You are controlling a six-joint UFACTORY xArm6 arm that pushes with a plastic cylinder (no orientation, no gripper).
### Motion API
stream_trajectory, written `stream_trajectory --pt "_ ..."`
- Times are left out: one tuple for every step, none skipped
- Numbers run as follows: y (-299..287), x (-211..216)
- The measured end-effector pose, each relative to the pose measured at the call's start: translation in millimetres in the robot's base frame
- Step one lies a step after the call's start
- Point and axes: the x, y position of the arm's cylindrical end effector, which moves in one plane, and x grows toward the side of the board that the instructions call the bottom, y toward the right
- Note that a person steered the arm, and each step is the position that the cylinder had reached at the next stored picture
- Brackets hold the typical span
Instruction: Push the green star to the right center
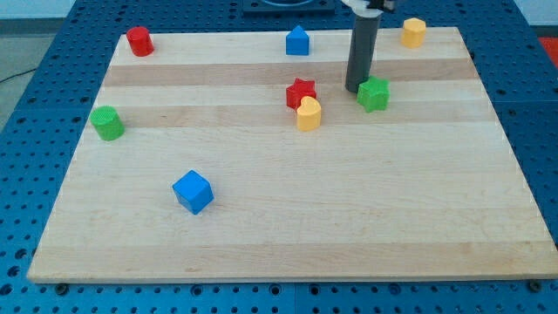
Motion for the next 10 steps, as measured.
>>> stream_trajectory --pt "-17.0 2.3" --pt "-34.9 5.0" --pt "-21.4 17.5" --pt "9.7 19.9" --pt "34.7 20.1" --pt "48.5 20.1" --pt "51.5 7.1" --pt "65.9 8.5" --pt "74.4 39.3" --pt "79.3 49.2"
